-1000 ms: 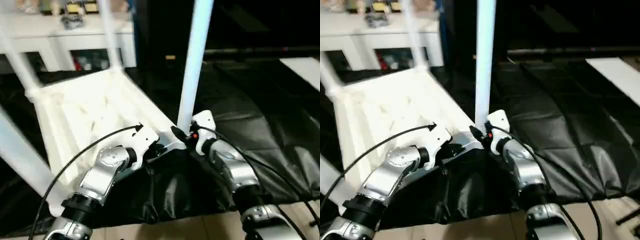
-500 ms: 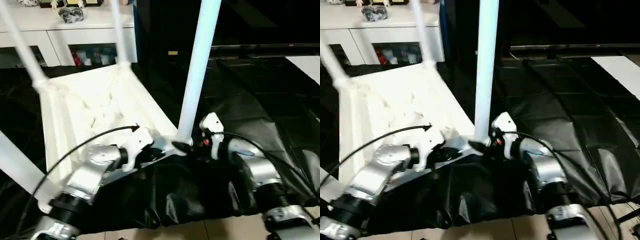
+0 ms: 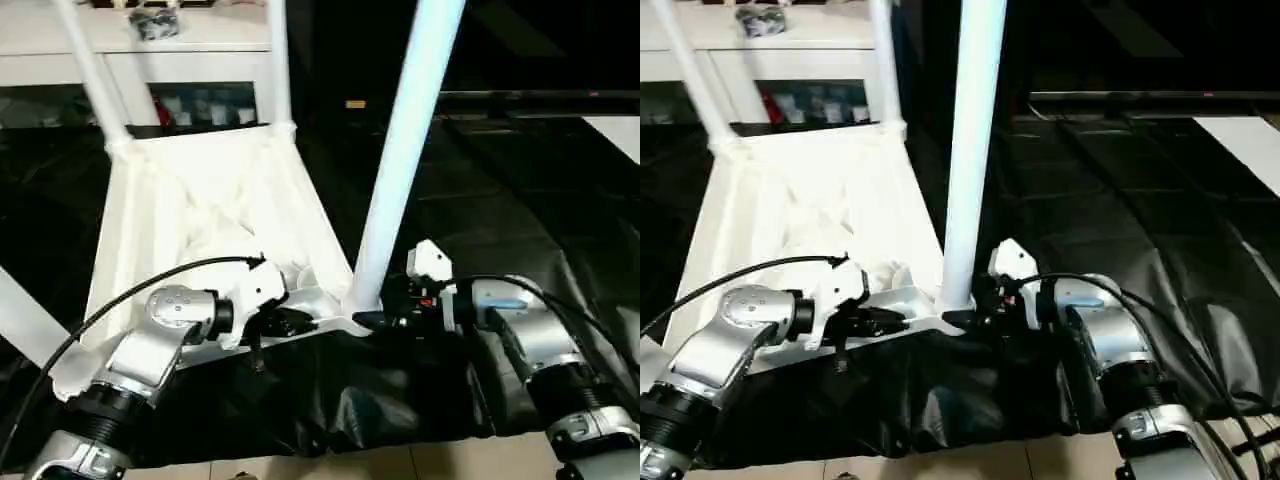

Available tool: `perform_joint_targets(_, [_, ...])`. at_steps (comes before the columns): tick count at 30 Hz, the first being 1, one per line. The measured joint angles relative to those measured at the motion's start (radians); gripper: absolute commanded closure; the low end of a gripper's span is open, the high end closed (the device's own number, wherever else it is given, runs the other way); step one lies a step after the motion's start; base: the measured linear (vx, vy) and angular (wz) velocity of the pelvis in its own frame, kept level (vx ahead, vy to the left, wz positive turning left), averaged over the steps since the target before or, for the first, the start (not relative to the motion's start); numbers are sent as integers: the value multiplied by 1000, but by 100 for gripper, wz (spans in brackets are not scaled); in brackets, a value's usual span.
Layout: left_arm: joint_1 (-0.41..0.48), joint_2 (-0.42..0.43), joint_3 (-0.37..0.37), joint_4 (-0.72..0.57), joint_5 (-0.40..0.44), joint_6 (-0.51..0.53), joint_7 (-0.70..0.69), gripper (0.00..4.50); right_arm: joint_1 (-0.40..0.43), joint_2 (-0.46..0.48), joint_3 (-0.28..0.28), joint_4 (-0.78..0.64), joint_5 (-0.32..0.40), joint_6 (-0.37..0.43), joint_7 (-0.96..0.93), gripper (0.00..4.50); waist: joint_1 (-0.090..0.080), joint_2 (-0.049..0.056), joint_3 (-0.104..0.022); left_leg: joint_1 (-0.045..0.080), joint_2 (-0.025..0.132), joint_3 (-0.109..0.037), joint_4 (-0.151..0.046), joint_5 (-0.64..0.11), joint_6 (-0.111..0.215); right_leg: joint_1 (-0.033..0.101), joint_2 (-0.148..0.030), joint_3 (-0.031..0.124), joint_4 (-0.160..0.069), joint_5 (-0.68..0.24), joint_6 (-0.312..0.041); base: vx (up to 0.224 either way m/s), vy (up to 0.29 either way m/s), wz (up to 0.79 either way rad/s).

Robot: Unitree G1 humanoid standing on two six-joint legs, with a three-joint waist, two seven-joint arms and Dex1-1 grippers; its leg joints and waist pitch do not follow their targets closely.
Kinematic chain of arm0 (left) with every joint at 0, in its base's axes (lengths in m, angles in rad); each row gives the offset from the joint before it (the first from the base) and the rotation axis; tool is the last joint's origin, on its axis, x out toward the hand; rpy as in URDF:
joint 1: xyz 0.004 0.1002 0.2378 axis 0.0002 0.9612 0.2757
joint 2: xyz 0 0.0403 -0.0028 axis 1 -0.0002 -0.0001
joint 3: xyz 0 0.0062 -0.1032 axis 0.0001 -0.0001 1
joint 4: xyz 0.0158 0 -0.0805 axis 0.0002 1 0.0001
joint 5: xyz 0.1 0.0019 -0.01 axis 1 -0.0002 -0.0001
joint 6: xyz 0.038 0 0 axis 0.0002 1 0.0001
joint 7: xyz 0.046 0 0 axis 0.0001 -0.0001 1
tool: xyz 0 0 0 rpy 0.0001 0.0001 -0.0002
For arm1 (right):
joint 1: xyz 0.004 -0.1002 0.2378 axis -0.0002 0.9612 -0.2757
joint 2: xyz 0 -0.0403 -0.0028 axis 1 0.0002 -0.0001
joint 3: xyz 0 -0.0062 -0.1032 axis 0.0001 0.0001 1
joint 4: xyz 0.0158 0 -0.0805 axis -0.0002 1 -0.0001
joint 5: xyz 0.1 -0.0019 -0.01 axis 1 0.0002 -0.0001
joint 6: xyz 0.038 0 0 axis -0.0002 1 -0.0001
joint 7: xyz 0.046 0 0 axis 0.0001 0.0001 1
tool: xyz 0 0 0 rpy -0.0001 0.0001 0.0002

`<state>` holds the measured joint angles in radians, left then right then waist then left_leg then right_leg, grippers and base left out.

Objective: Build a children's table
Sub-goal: Rotate leg to tighten

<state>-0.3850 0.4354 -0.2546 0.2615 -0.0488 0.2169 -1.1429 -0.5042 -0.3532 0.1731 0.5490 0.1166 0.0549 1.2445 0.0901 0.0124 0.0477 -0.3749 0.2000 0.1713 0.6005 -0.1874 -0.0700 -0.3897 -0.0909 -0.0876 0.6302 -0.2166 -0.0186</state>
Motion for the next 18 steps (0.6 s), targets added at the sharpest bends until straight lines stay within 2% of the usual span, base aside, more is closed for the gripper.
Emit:
perform_joint_targets(5, [0,7,-2,0,-5,0,-13,450,0,0,0,2,1,-3,4,207,1,1,0,0,0,0,0,0,0,0,0,0,0,0,0,0,0,0])
perform_joint_targets(10, [0,8,-3,0,-5,0,-22,450,9,0,0,-5,6,-3,5,230,1,2,-1,1,0,0,0,0,0,1,0,0,0,0,0,0,0,0])
perform_joint_targets(15, [2,-7,-9,0,-5,0,-22,450,57,-1,-8,-61,10,1,-3,241,7,3,-1,2,1,0,0,0,0,3,0,0,0,0,0,0,0,0])
perform_joint_targets(18, [3,-27,-9,9,11,0,22,450,71,17,-19,-61,4,-1,-62,243,6,3,-1,9,1,1,0,0,0,9,0,0,0,0,0,0,0,0])
